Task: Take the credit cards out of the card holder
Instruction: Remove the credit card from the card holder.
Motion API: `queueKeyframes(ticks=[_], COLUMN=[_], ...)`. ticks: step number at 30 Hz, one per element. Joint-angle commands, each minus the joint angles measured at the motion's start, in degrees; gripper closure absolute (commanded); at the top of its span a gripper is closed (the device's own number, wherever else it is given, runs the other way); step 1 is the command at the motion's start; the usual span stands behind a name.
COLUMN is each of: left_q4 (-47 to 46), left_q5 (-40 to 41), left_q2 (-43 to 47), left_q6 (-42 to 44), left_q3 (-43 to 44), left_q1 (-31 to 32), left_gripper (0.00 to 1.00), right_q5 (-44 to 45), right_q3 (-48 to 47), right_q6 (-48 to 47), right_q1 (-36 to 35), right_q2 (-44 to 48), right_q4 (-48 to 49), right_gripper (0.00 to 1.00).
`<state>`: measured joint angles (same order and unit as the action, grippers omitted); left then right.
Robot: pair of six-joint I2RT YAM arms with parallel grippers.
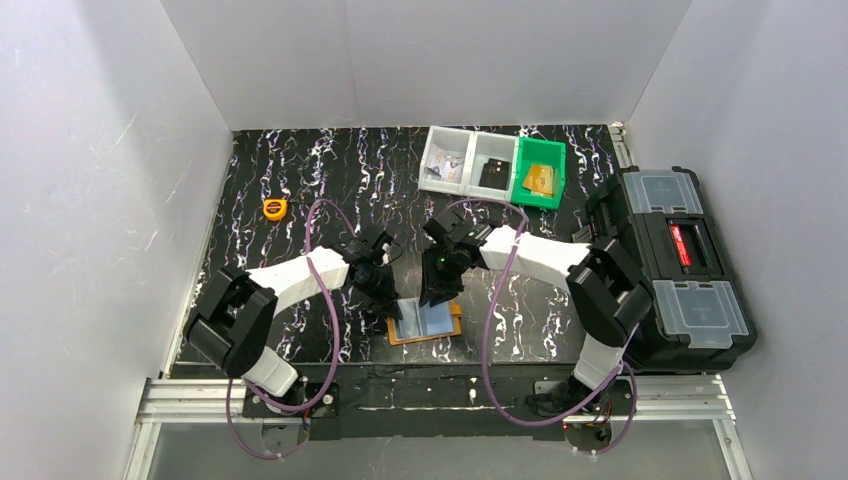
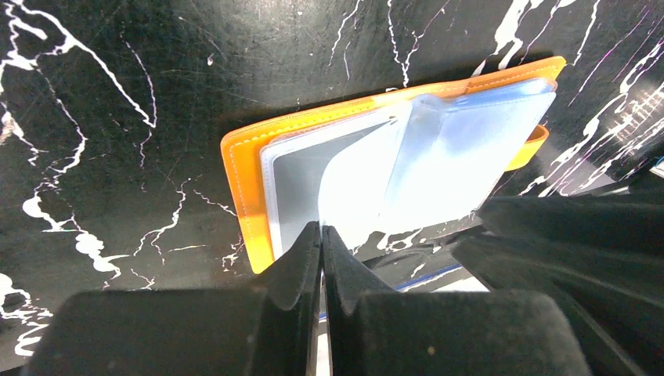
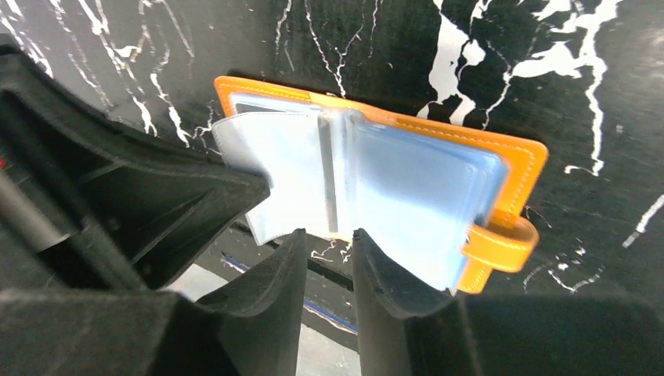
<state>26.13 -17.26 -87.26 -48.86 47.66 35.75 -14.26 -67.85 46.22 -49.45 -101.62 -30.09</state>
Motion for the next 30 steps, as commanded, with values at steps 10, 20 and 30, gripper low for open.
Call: queueKeyframes(ticks=[10, 20, 30], left_q4=[4.9, 5.7, 5.9], left_q5=[0.8, 1.6, 1.5], left_q2=[2.4, 1.9, -1.5], left_q6=[-0.7, -1.9, -1.7], left_q3=[4.5, 6.2, 9.3], left_q1=[0.1, 0.3, 1.6], left_gripper=[1.0, 0.98, 0.88], right_q5=[8.5, 9.6, 5.8], right_q3=[3.7, 13.2, 14.0], right_q6=[-3.0, -3.0, -2.2], right_q1=[5.1, 7.0, 6.8], right_q2=[12.4, 13.7, 7.4], right_q4=[-7.9, -4.4, 1.6], right_gripper=[0.56, 0.56, 0.64])
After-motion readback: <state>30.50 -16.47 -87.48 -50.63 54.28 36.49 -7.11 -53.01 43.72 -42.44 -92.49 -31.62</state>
